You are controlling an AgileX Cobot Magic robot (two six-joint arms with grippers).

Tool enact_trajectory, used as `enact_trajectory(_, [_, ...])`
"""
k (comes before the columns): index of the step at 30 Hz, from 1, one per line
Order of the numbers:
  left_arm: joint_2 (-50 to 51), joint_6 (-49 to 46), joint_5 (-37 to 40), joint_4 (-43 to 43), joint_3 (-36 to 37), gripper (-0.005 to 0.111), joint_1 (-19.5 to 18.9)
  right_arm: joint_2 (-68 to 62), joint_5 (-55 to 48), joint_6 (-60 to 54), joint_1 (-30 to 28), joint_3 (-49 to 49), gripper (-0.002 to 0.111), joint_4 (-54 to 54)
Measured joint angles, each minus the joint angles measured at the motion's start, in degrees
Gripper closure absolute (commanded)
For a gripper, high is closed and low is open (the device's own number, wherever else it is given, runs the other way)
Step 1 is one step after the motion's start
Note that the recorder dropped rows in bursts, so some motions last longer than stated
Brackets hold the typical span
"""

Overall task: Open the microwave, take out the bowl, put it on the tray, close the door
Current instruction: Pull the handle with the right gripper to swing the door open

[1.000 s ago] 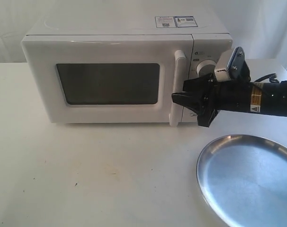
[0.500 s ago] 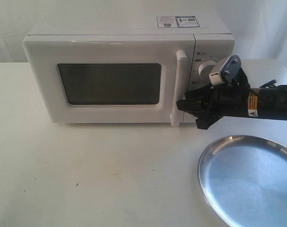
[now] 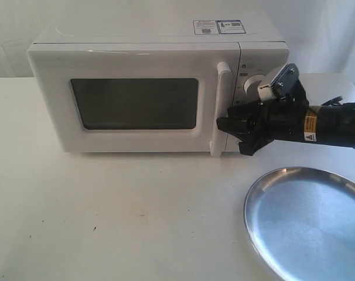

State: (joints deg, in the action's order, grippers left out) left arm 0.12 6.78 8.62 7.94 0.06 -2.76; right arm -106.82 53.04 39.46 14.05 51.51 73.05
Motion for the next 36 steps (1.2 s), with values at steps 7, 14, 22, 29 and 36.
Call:
enact_trajectory(7, [0.00, 0.00, 0.00, 0.00, 0.00, 0.107, 0.00, 0.59, -2.58, 0.59, 2.95, -0.25, 0.108, -1.09])
enact_trajectory(14, [0.00, 0.00, 0.00, 0.00, 0.00, 0.107, 0.00, 0.38, -2.43, -0.94, 3.10, -0.36, 0.108, -0.66])
enact_trajectory(22, [0.00, 0.00, 0.00, 0.00, 0.00, 0.107, 0.00, 2.95, 1.90, -4.27, 2.74, -1.04, 0.108, 12.30])
enact_trajectory(29, [0.00, 0.00, 0.00, 0.00, 0.00, 0.107, 0.00, 7.61, 7.21, -3.50, 5.39, -4.17, 0.108, 23.18])
enact_trajectory(36, [0.00, 0.00, 0.00, 0.00, 0.00, 0.107, 0.00, 18.29, 7.41, 2.89, 6.51, -10.92, 0.108, 24.75])
